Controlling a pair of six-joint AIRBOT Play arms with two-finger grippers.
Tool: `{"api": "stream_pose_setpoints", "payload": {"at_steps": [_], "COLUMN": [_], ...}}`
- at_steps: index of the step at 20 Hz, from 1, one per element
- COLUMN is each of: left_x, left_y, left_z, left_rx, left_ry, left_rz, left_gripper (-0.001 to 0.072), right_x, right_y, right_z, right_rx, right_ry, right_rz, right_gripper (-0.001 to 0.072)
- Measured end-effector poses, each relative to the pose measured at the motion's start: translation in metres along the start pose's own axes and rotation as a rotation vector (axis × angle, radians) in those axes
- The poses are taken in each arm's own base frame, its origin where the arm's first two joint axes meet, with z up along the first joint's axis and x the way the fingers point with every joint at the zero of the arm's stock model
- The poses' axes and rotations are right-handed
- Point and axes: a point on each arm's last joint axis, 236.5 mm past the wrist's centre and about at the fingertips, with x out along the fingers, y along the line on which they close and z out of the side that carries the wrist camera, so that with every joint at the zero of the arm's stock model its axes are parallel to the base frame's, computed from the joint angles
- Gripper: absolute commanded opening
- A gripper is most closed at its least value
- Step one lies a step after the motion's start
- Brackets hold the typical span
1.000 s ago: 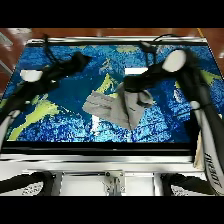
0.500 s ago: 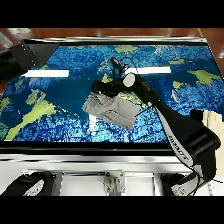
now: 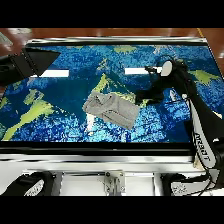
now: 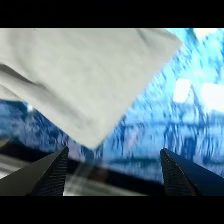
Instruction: Fold the shirts.
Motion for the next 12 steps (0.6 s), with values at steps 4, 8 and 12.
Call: {"api": "stream_pose_setpoints", "payload": {"at_steps": [4,8,12], "left_x": [0.000,0.000,0.000], "left_y": [0.003,0.004,0.005], "left_z": [-0.002,-0.003,-0.003], "left_rx": [0.013,0.017,0.017], "left_ry": [0.009,0.013,0.014], "left_rz": [0.014,0.018,0.020], "left_gripper": [0.0041,0.0041,0.0041], "right_x": [0.044,0.085,0.112], "right_y": [-0.001,0.003,0.015], "right_z": [-0.010,-0.009,-0.007], "right_rx": [0.156,0.251,0.285], "right_ry": [0.007,-0.012,-0.012], "right_rz": [0.147,0.233,0.281], "right_gripper": [0.0686,0.0686,0.0138]}}
